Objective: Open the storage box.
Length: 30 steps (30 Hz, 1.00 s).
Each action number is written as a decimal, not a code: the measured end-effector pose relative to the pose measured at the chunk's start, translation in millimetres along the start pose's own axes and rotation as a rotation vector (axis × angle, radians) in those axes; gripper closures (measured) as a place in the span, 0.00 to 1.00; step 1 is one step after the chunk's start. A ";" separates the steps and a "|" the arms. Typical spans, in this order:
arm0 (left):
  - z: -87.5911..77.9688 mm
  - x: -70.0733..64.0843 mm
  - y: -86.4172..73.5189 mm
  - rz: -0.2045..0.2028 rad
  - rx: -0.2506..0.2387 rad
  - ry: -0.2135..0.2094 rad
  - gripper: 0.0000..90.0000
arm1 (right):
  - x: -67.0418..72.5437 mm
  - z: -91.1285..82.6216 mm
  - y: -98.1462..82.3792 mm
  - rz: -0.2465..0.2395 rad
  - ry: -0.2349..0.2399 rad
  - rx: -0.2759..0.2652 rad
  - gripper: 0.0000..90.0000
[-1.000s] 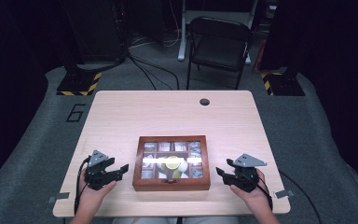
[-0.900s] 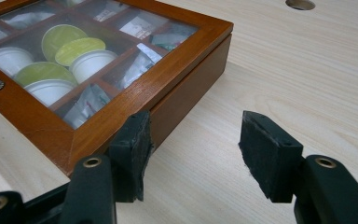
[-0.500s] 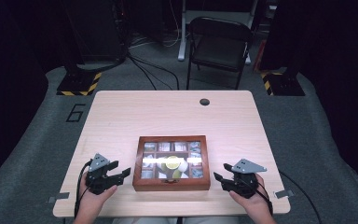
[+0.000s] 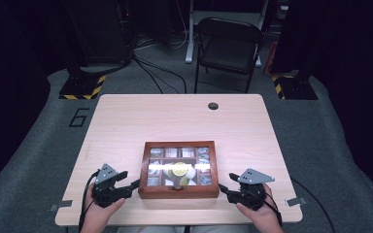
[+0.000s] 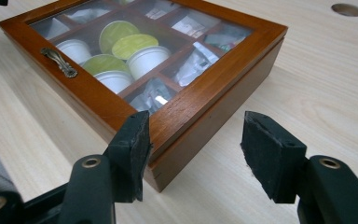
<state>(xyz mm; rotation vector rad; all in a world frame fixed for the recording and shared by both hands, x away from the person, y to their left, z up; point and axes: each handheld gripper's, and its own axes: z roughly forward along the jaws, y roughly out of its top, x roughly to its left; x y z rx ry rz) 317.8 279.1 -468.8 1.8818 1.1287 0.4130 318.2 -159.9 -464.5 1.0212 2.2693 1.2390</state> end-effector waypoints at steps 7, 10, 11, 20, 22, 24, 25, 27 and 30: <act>-0.2 -8.3 -2.7 0.028 -0.006 -0.046 0.43 | 5.1 -1.0 -1.4 -0.004 0.018 -0.004 0.49; -0.5 -12.2 -3.3 0.054 0.000 -0.040 0.43 | 8.1 -0.6 -2.9 -0.008 0.025 0.003 0.49; -0.2 -13.9 -3.6 0.058 -0.001 -0.039 0.43 | 9.0 -0.4 -3.2 -0.010 0.027 0.005 0.49; 1.6 -18.9 -4.7 0.078 0.017 -0.050 0.43 | 19.3 4.3 -6.8 -0.058 0.060 0.050 0.49; 1.8 -19.6 -5.3 0.067 0.020 -0.053 0.43 | 19.3 6.6 -8.1 -0.066 0.064 0.063 0.49; 1.7 -19.3 -5.0 0.072 0.020 -0.053 0.43 | 18.9 8.5 -9.0 -0.067 0.068 0.070 0.49; 1.9 -19.6 -5.1 0.070 0.021 -0.054 0.43 | 18.9 9.2 -9.1 -0.069 0.070 0.077 0.49; 1.9 -19.4 -5.1 0.070 0.026 -0.059 0.42 | 19.1 11.4 -9.8 -0.073 0.075 0.086 0.49; 3.0 -19.5 -5.3 0.065 0.026 -0.062 0.43 | 20.7 15.8 -10.5 -0.084 0.072 0.100 0.49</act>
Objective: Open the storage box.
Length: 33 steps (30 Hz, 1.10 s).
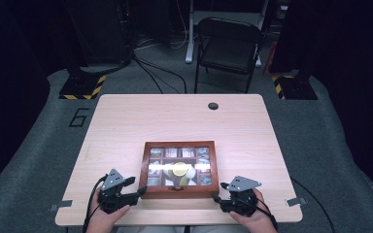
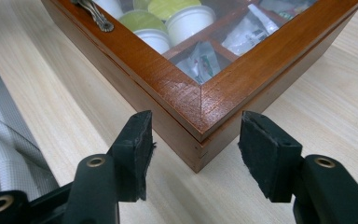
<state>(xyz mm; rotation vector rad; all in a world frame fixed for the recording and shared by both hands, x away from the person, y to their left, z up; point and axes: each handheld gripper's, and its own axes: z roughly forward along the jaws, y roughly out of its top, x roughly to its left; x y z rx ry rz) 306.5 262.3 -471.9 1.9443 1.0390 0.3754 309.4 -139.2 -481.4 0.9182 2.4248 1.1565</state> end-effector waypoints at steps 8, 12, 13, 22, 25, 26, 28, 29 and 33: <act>0.6 -0.1 0.1 0.002 0.015 -0.007 0.43 | 0.3 9.9 0.3 -0.024 -0.020 0.042 0.57; 0.8 -1.1 0.2 0.003 0.013 -0.008 0.43 | -4.1 9.7 0.7 0.000 -0.007 0.041 0.59; 0.5 -1.2 0.2 0.010 0.016 -0.010 0.43 | -3.7 9.6 1.0 0.000 -0.009 0.042 0.60; -0.8 -4.3 -0.5 0.013 0.018 -0.026 0.43 | -2.4 9.5 1.2 0.012 -0.015 0.028 0.60; -1.4 -4.5 -0.4 0.032 0.021 -0.023 0.43 | -2.8 9.3 2.5 -0.001 -0.015 0.025 0.60; -0.8 -5.4 -0.9 0.029 0.013 -0.017 0.43 | -3.0 8.6 3.2 0.002 -0.014 0.018 0.60; -1.9 -5.7 -0.9 0.037 0.021 -0.025 0.43 | -4.0 6.3 4.1 0.009 -0.007 -0.001 0.60; -2.4 -6.3 -0.9 0.040 0.015 -0.030 0.43 | -4.4 5.6 4.3 0.011 -0.006 -0.012 0.60; -2.0 -8.2 -1.5 0.051 0.014 -0.028 0.43 | -4.9 0.9 6.6 0.031 -0.007 -0.052 0.60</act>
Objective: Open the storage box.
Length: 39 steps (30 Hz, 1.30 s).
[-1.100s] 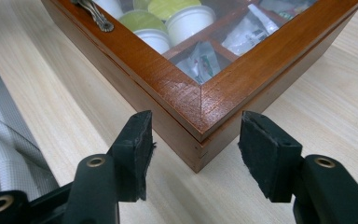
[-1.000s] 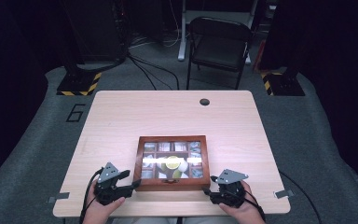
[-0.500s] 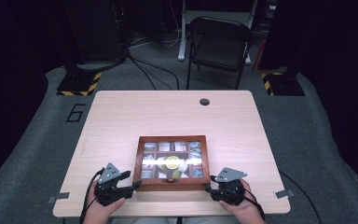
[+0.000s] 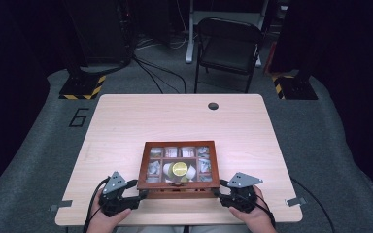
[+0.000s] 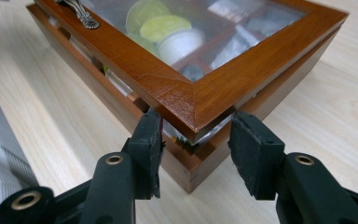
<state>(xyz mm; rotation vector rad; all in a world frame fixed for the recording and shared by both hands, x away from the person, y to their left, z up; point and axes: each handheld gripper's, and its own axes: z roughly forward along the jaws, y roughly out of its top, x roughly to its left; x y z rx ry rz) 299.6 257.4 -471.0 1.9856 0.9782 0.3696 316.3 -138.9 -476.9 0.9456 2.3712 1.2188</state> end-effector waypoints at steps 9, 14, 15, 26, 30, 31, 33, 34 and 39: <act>12.6 -2.1 3.2 0.006 0.013 0.031 0.40 | -1.7 -3.0 3.1 0.020 0.003 -0.039 0.60; 16.8 -1.5 8.4 0.016 0.006 0.056 0.37 | -2.5 -3.3 4.2 0.024 0.000 -0.049 0.60; 17.0 -2.0 8.6 0.011 0.002 0.059 0.37 | -2.7 -3.5 4.5 0.025 -0.002 -0.050 0.60; 15.9 -3.0 19.3 -0.024 -0.036 0.082 0.33 | -4.8 -6.2 12.8 0.040 -0.027 -0.095 0.51; 15.7 -1.4 25.0 -0.060 -0.055 0.076 0.32 | -3.5 -6.9 20.1 0.034 -0.047 -0.106 0.50; 15.3 -0.9 26.2 -0.063 -0.057 0.079 0.32 | -3.4 -7.4 21.8 0.034 -0.052 -0.109 0.50; 14.1 0.2 29.6 -0.075 -0.063 0.075 0.32 | -3.3 -7.9 24.6 0.040 -0.054 -0.120 0.50; 13.7 0.6 31.3 -0.078 -0.066 0.081 0.32 | -3.8 -8.7 26.1 0.045 -0.052 -0.118 0.49; 11.2 3.1 39.6 -0.075 -0.093 0.101 0.31 | -9.0 -10.3 34.5 0.060 -0.055 -0.141 0.48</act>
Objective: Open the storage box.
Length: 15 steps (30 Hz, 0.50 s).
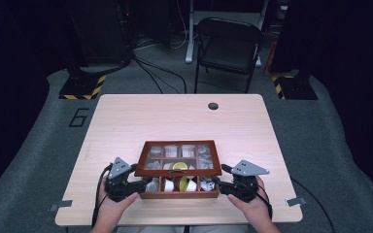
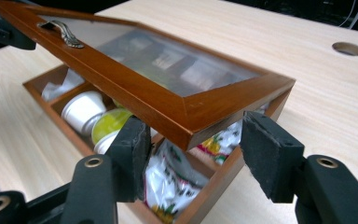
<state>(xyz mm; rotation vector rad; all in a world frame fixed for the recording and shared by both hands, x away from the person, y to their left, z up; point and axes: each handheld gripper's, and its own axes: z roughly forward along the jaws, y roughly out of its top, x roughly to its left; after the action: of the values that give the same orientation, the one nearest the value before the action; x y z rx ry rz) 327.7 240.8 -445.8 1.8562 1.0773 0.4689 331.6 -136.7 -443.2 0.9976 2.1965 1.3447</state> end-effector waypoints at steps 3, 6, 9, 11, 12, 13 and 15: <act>-1.3 -0.1 8.5 0.010 -0.021 0.014 0.31 | -1.4 0.2 7.9 0.005 -0.006 -0.022 0.48; -1.6 1.3 17.3 0.011 -0.032 0.019 0.32 | -1.9 0.2 15.3 0.010 -0.019 -0.032 0.48; -2.1 2.5 25.7 0.009 -0.040 0.022 0.32 | -4.4 1.1 24.4 0.025 -0.021 -0.044 0.48; -1.7 3.2 31.3 0.006 -0.047 0.027 0.32 | -5.5 1.7 28.9 0.042 -0.020 -0.045 0.48; -1.5 3.4 33.1 0.003 -0.049 0.027 0.31 | -6.3 2.4 31.9 0.049 -0.022 -0.047 0.48; -1.4 4.1 35.7 0.005 -0.053 0.028 0.31 | -6.9 2.9 33.7 0.053 -0.025 -0.046 0.48; -0.8 5.4 39.2 0.002 -0.058 0.028 0.31 | -7.9 4.3 38.0 0.066 -0.035 -0.050 0.48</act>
<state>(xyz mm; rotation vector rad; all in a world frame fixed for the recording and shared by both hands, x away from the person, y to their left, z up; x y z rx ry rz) 349.1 237.7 -412.6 1.8047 1.0697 0.5229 353.9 -128.8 -412.1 1.0750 2.1117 1.3931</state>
